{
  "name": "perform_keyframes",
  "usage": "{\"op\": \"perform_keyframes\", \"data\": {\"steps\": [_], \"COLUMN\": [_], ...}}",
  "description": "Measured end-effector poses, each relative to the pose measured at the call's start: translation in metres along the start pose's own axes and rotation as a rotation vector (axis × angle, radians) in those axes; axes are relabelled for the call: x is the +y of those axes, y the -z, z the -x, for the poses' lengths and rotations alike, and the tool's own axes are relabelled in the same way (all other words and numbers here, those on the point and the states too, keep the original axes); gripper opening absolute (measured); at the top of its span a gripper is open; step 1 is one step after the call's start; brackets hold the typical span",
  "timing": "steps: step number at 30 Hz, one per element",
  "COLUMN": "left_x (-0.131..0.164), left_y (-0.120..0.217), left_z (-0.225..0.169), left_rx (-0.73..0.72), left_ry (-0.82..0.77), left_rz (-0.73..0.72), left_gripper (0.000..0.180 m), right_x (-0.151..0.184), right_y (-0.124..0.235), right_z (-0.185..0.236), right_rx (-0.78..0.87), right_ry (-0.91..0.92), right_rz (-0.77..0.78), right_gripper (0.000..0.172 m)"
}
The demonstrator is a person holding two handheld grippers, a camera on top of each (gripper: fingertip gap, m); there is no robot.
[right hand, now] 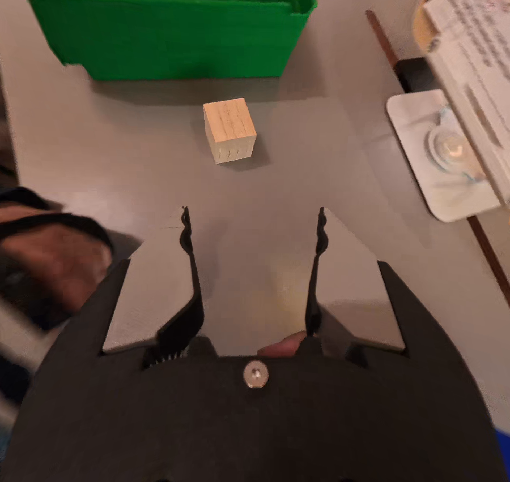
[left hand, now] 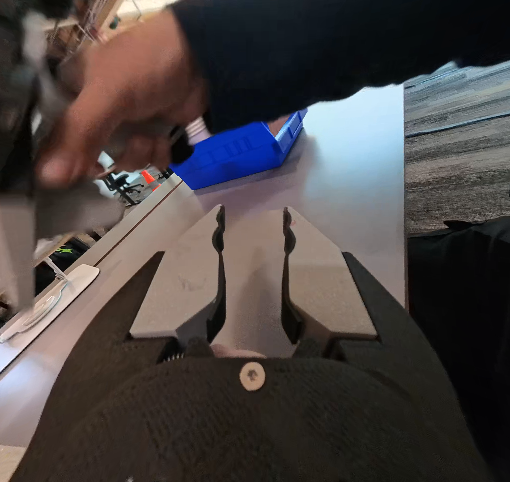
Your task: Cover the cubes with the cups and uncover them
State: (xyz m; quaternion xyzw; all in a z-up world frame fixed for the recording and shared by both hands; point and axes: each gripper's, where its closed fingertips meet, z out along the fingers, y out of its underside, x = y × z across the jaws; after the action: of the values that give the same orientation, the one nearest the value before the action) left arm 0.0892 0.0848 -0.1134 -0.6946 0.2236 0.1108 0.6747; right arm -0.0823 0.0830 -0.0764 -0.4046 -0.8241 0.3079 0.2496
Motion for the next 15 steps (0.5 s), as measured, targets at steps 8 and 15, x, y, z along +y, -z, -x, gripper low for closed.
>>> {"op": "perform_keyframes", "data": {"steps": [8,15], "left_x": [-0.014,-0.012], "left_y": [0.017,0.014], "left_z": [0.009,0.003], "left_rx": [0.109,0.089], "left_ry": [0.304,0.233], "left_rz": [-0.119,-0.089], "left_gripper": [0.037,0.037], "right_x": [-0.012,-0.013], "right_y": [-0.158,-0.147], "right_z": [0.014,0.036], "right_rx": [-0.083,-0.208], "right_ry": [0.154,0.085], "right_rz": [0.267,0.202], "right_gripper": [0.099,0.057]}}
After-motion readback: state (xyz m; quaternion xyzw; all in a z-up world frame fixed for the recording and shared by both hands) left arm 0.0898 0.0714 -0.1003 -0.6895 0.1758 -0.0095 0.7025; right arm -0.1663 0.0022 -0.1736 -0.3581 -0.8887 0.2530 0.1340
